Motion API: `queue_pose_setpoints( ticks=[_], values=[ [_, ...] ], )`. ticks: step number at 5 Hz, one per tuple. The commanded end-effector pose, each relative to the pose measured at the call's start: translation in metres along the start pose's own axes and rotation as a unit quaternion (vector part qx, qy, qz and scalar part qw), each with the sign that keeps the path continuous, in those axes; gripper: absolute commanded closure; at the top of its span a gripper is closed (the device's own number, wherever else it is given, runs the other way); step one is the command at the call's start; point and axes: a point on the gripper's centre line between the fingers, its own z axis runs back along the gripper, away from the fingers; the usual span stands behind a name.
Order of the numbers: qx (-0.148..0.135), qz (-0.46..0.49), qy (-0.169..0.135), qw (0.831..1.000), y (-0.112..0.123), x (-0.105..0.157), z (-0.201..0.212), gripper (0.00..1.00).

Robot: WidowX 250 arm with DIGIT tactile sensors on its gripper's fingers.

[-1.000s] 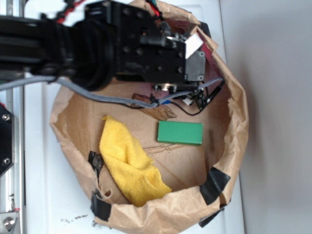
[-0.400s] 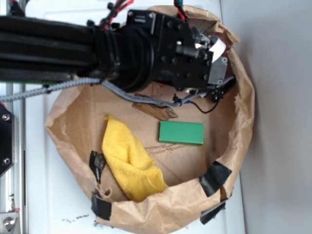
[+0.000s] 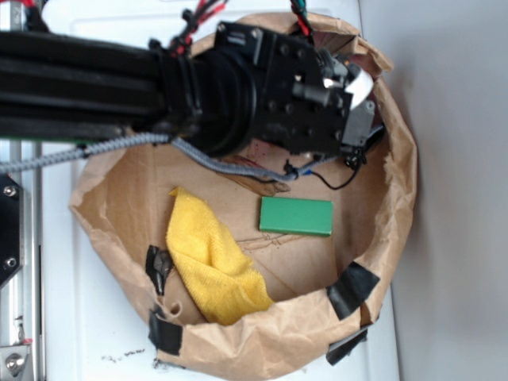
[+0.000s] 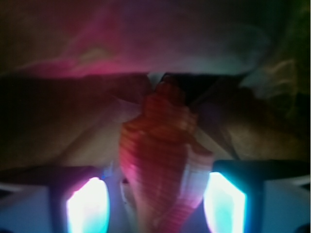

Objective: Grab the shell.

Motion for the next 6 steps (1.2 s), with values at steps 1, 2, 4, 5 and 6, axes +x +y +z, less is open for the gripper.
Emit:
queue_pose_setpoints(
  ticks=[1, 2, 4, 5, 6],
  values=[
    [0.006, 0.015, -0.021, 1.0, 0.008, 0.002, 0.0, 1.0],
    [0.005, 0.016, -0.023, 1.0, 0.007, 0.002, 0.001, 1.0],
    [-0.058, 0.008, -0.032, 0.998, 0.017, -0.009, 0.044, 1.0],
    [-0.132, -0.014, -0.022, 0.991, 0.026, -0.018, 0.094, 1.0],
    [-0.154, -0.041, -0.025, 0.987, 0.031, -0.031, 0.128, 1.0]
  ],
)
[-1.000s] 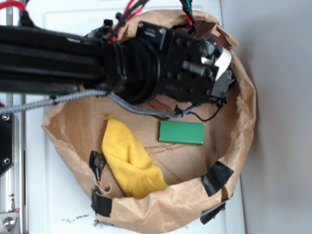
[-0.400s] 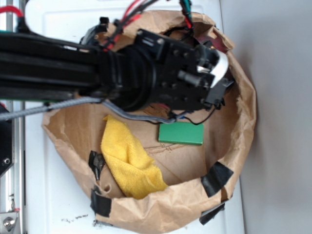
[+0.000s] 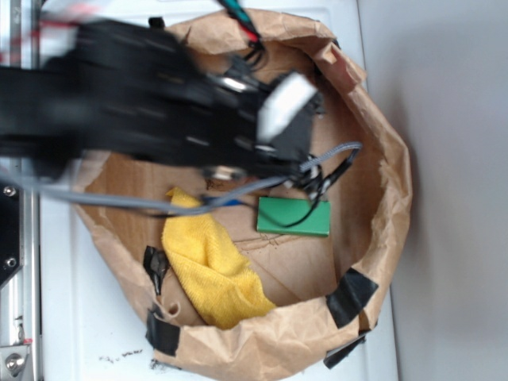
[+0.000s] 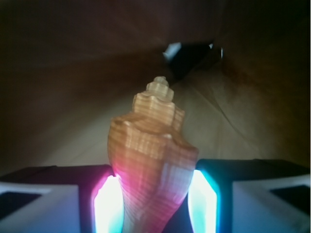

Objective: Grab the shell.

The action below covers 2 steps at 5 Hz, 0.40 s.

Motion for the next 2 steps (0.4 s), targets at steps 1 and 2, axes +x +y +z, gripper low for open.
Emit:
queue_pose_setpoints(
  ticks=[1, 2],
  values=[
    [-0.026, -0.034, -0.014, 0.999, 0.0084, -0.0044, 0.0553, 1.0],
    [-0.003, -0.036, -0.009, 0.999, 0.0063, -0.0033, 0.0498, 1.0]
  ],
)
